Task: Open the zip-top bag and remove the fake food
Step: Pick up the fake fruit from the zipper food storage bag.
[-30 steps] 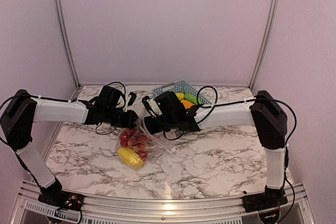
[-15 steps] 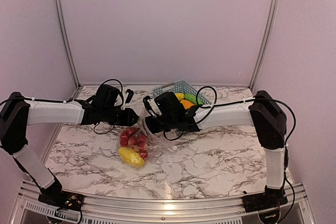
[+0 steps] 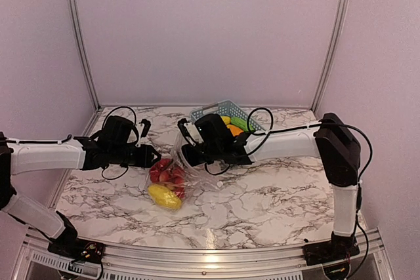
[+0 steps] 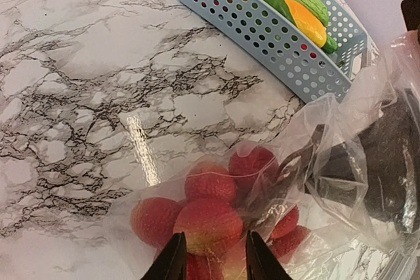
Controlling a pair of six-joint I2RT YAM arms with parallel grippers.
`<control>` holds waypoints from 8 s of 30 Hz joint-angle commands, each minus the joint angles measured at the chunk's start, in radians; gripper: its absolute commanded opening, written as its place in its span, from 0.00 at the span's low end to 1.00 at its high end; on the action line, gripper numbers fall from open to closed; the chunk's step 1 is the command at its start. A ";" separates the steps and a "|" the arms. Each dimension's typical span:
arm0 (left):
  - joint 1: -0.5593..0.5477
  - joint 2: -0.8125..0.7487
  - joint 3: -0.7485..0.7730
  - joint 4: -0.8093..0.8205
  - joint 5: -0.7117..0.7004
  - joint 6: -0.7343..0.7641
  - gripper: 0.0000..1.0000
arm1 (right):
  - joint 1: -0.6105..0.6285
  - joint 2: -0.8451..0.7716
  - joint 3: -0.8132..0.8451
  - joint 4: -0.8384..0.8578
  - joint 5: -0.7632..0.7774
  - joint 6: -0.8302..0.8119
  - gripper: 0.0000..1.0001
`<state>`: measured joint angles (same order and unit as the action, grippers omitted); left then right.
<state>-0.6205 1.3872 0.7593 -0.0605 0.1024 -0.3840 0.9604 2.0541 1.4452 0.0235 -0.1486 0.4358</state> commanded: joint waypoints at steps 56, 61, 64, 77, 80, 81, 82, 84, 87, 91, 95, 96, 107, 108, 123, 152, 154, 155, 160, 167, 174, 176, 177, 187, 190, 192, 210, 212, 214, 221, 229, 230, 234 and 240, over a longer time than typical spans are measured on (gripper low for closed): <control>-0.012 -0.021 -0.022 0.010 0.120 0.210 0.08 | 0.006 0.043 0.095 0.018 -0.199 -0.113 0.10; -0.012 -0.026 -0.033 0.020 0.111 0.202 0.01 | 0.006 0.048 0.102 0.018 -0.200 -0.112 0.18; -0.012 -0.029 -0.037 0.030 0.114 0.198 0.00 | 0.006 0.051 0.105 0.018 -0.192 -0.108 0.22; -0.013 -0.063 -0.053 0.048 0.132 0.212 0.00 | 0.006 0.070 0.123 0.009 -0.118 -0.064 0.32; -0.014 -0.063 -0.055 0.051 0.135 0.212 0.00 | 0.007 0.076 0.131 0.013 -0.101 -0.048 0.32; -0.015 -0.062 -0.054 0.050 0.134 0.212 0.00 | 0.006 0.079 0.134 0.013 -0.096 -0.043 0.32; -0.015 -0.061 -0.055 0.050 0.134 0.212 0.00 | 0.006 0.083 0.138 0.012 -0.093 -0.038 0.31; -0.015 -0.061 -0.054 0.050 0.132 0.208 0.00 | 0.006 0.088 0.139 0.013 -0.088 -0.024 0.30; -0.016 -0.065 -0.059 0.050 0.128 0.204 0.00 | 0.006 0.105 0.137 0.020 -0.098 -0.010 0.29; -0.016 -0.060 -0.062 0.050 0.112 0.198 0.00 | 0.006 0.114 0.128 0.032 -0.106 0.003 0.27; -0.017 -0.071 -0.071 0.091 0.098 0.182 0.00 | 0.006 0.121 0.122 0.055 -0.120 0.016 0.25; -0.018 -0.073 -0.075 0.090 0.088 0.180 0.00 | 0.007 0.123 0.124 0.059 -0.122 0.018 0.23; -0.010 -0.089 -0.095 0.091 -0.087 0.110 0.00 | 0.008 0.062 0.086 0.072 -0.113 0.011 0.00; -0.010 -0.087 -0.096 0.095 -0.087 0.105 0.00 | 0.007 0.055 0.082 0.071 -0.106 0.008 0.00; -0.002 -0.003 -0.060 0.078 -0.110 0.100 0.00 | 0.008 -0.061 -0.076 0.080 -0.040 0.012 0.00; -0.002 -0.006 -0.096 0.148 -0.036 0.130 0.00 | 0.006 0.066 0.101 0.002 0.037 0.058 0.36; -0.002 -0.009 -0.098 0.146 -0.036 0.130 0.00 | 0.006 0.071 0.103 0.008 0.038 0.062 0.36; -0.002 -0.010 -0.099 0.146 -0.036 0.131 0.00 | 0.006 0.072 0.103 0.013 0.039 0.064 0.35; -0.002 -0.014 -0.100 0.146 -0.036 0.131 0.00 | 0.006 0.084 0.106 0.045 0.050 0.069 0.35; -0.002 -0.019 -0.099 0.145 -0.038 0.131 0.00 | 0.008 0.096 0.100 0.107 0.066 0.076 0.32; -0.002 -0.022 -0.096 0.134 -0.056 0.127 0.00 | 0.008 0.091 0.088 0.147 0.069 0.083 0.17; -0.002 -0.024 -0.096 0.127 -0.076 0.122 0.00 | 0.008 0.073 0.076 0.154 0.069 0.082 0.11; -0.002 -0.024 -0.097 0.125 -0.086 0.121 0.00 | 0.009 0.064 0.070 0.155 0.069 0.081 0.07; -0.001 -0.046 -0.095 0.101 -0.169 0.096 0.00 | 0.009 -0.069 0.000 0.170 0.049 0.077 0.00; 0.001 -0.053 -0.095 0.093 -0.185 0.095 0.00 | 0.010 -0.095 -0.019 0.172 0.043 0.077 0.00; 0.002 -0.057 -0.097 0.090 -0.194 0.092 0.00 | 0.009 -0.109 -0.030 0.173 0.040 0.074 0.00; 0.004 -0.099 -0.063 0.086 -0.175 0.107 0.00 | 0.065 -0.122 0.006 0.131 -0.061 -0.071 0.00; 0.004 -0.097 -0.060 0.077 -0.180 0.110 0.00 | 0.064 -0.130 0.011 0.127 -0.059 -0.085 0.00; 0.004 -0.099 -0.065 0.074 -0.187 0.111 0.00 | 0.064 -0.140 0.016 0.120 -0.065 -0.105 0.00; 0.010 -0.101 -0.087 0.066 -0.223 0.120 0.00 | 0.064 -0.196 -0.015 0.127 -0.056 -0.151 0.00; 0.015 -0.096 -0.108 0.079 -0.218 0.118 0.00 | 0.055 -0.248 -0.032 0.143 -0.025 -0.125 0.00; 0.015 -0.097 -0.110 0.078 -0.220 0.119 0.00 | 0.052 -0.251 -0.032 0.144 -0.025 -0.119 0.00; 0.015 -0.122 -0.122 0.089 -0.214 0.129 0.00 | 0.037 -0.251 -0.020 0.129 -0.019 -0.089 0.00; 0.012 -0.182 -0.141 0.139 -0.159 0.170 0.00 | 0.017 -0.227 0.017 0.117 -0.054 -0.050 0.00</control>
<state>-0.6132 1.2533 0.6304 0.0269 -0.0883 -0.2543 0.9909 1.8313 1.4094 0.1272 -0.1753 0.3462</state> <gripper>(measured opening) 0.011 0.040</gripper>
